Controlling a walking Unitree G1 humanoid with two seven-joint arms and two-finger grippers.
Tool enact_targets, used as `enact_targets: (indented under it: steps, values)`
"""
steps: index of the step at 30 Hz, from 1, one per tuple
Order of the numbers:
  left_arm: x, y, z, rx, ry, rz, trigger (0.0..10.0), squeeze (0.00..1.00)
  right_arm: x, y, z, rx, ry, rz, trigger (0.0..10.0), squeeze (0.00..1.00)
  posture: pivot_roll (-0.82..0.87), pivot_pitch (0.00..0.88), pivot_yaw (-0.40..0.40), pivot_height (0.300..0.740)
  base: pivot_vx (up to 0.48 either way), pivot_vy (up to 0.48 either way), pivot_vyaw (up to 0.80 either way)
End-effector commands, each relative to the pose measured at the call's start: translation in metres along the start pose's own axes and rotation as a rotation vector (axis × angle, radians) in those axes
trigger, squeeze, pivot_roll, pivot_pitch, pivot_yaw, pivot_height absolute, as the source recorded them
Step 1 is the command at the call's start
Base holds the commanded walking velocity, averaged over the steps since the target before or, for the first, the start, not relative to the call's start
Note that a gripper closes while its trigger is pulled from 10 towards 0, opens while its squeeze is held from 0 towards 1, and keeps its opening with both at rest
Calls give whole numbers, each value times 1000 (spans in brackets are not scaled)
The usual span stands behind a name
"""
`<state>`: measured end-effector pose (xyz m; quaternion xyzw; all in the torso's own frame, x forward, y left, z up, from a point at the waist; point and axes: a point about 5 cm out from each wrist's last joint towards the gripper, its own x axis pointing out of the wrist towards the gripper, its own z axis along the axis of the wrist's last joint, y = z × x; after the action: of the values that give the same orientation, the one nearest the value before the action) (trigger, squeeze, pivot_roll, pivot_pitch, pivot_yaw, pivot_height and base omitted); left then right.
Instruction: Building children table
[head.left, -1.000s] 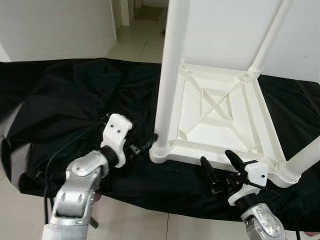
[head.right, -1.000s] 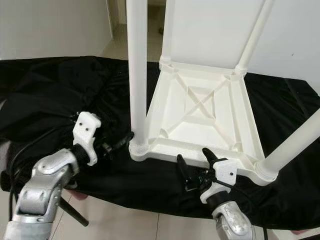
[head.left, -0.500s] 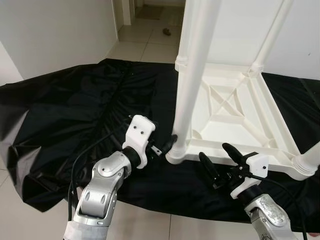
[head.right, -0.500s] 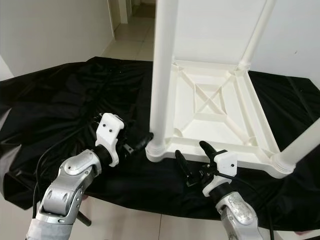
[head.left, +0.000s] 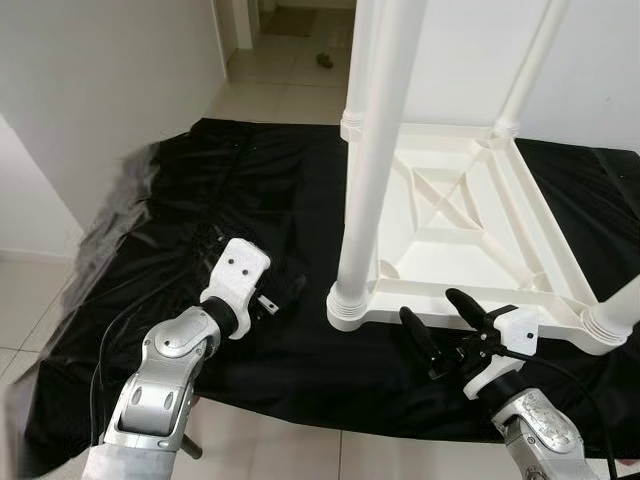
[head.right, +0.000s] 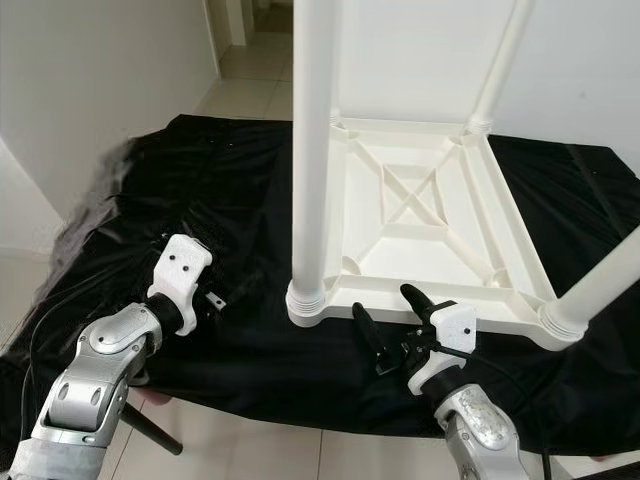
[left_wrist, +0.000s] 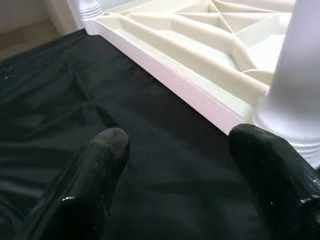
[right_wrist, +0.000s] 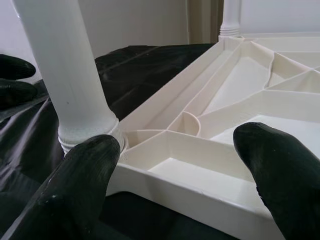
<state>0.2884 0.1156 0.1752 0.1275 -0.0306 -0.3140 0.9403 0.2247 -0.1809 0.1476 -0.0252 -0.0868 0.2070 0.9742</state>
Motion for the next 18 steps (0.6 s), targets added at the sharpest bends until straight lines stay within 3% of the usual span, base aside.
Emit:
enact_targets:
  steps: [1, 7, 14, 16, 18]
  values:
    - [3, 7, 0, 7, -3, 67, 10000, 0, 1, 0, -3, 8, 18, 13, 10000, 0, -28, 106, 45, 740, 0, 0, 0]
    - [23, -4, 13, -3, -53, 88, 10000, 0, 4, 1, -1, 10, 11, 19, 10000, 0, -34, 107, 40, 740, 0, 0, 0]
    - [33, -18, 23, -62, -106, 55, 10000, 0, 3, 5, -2, 23, 12, 23, 10000, 0, -37, 106, 37, 740, 0, 0, 0]
    - [38, -35, 32, -86, -141, -19, 10000, 0, 3, 7, -2, 32, 21, 51, 10000, 0, -36, 105, 36, 740, 0, 0, 0]
    - [39, -41, 36, -94, -153, -48, 10000, 0, 4, 8, -3, 37, 25, 66, 10000, 0, -36, 105, 36, 740, 0, 0, 0]
